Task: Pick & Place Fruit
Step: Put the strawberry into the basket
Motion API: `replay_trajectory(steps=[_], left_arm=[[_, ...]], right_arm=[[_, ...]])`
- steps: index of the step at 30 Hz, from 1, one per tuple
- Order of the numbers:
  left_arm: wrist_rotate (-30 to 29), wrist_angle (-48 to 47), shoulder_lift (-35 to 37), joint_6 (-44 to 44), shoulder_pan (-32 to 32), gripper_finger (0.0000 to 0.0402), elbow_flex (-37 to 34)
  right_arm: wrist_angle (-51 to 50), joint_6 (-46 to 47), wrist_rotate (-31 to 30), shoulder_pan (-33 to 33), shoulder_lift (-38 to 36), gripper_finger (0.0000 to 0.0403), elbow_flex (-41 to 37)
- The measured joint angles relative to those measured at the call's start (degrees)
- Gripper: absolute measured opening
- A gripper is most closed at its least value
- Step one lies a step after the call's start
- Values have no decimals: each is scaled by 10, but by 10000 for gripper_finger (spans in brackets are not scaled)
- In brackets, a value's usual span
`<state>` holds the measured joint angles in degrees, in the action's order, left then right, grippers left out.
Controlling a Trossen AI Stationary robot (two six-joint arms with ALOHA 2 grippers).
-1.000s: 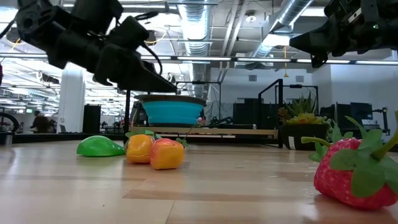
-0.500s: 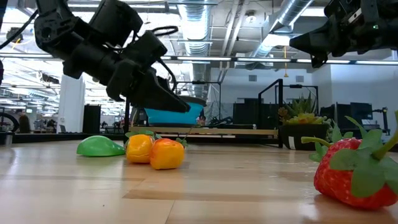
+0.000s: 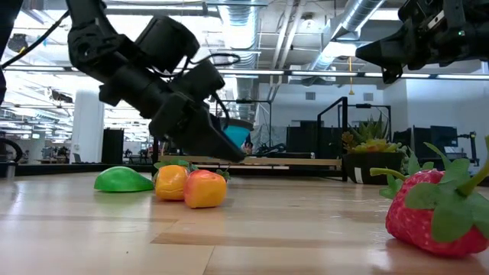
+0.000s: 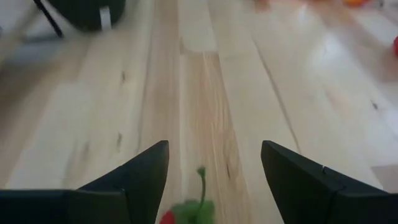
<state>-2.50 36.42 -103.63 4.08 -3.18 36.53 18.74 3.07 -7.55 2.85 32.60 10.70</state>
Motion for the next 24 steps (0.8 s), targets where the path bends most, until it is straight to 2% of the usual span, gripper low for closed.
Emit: replay_trajectory(steps=[4, 11, 24], left_arm=[[-6, -48, 2, -14, 0, 248, 11], [-7, -47, 2, -19, 0, 235, 11], [-10, -46, 3, -31, 0, 104, 11]], right_arm=[[-2, 0, 0, 0, 0, 1, 0], [-3, 0, 0, 0, 0, 1, 0], [-3, 0, 0, 0, 0, 1, 0]])
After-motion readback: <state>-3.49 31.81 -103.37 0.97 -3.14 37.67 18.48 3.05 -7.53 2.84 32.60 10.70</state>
